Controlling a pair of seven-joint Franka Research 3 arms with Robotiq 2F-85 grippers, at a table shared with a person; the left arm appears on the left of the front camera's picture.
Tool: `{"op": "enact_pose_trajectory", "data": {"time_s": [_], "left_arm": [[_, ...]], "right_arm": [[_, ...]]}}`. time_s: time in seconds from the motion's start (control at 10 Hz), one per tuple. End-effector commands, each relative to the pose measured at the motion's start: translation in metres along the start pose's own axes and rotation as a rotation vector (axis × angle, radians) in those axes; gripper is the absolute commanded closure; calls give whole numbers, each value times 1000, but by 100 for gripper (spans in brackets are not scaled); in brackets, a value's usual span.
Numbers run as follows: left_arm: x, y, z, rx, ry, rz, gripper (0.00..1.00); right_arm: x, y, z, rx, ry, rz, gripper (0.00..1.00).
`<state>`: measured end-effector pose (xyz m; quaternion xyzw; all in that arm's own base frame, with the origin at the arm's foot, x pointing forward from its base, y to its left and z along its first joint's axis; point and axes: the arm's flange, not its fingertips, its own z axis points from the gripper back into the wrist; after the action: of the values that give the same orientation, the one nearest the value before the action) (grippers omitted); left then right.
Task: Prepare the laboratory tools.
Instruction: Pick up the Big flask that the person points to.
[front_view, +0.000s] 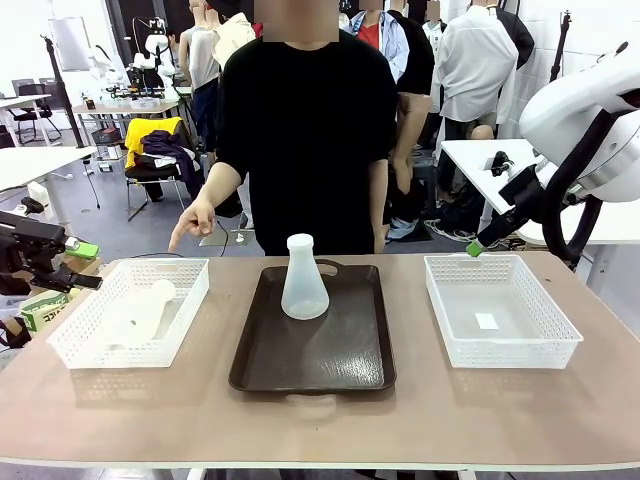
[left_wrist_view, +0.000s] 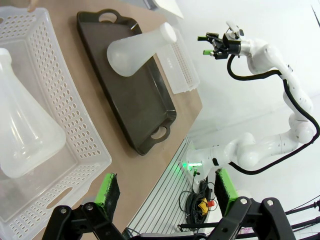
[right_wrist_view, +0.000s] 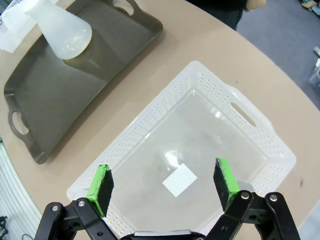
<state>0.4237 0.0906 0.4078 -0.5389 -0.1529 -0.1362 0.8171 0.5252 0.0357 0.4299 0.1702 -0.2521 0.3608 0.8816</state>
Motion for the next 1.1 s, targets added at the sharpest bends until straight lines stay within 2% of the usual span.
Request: {"op": "enact_pose_trajectory", "data": {"time_s": [0.0, 0.1, 0.3, 0.4, 0.7, 0.8, 0.9, 1.0], "left_arm": [[7, -12, 2, 69, -37, -46, 0], [16, -23, 2, 149, -71, -76, 0], [44, -54, -8, 397, -114, -124, 0], [65, -61, -25, 538, -79, -135, 0], [111, -45, -80, 889, 19, -123, 0], [125, -33, -99, 963, 64, -137, 0], [133, -19, -115, 1007, 156, -113, 0], [139, -7, -125, 1028, 193, -81, 0]], "right_arm": [[0, 0, -1, -3, 10, 5, 0], [0, 0, -1, -3, 10, 5, 0], [0, 0, -1, -3, 10, 5, 0], [0, 0, -1, -3, 10, 5, 0], [0, 0, -1, -3, 10, 5, 0], [0, 0, -1, -3, 10, 5, 0], [0, 0, -1, -3, 10, 5, 0], [0, 0, -1, -3, 10, 5, 0]]}}
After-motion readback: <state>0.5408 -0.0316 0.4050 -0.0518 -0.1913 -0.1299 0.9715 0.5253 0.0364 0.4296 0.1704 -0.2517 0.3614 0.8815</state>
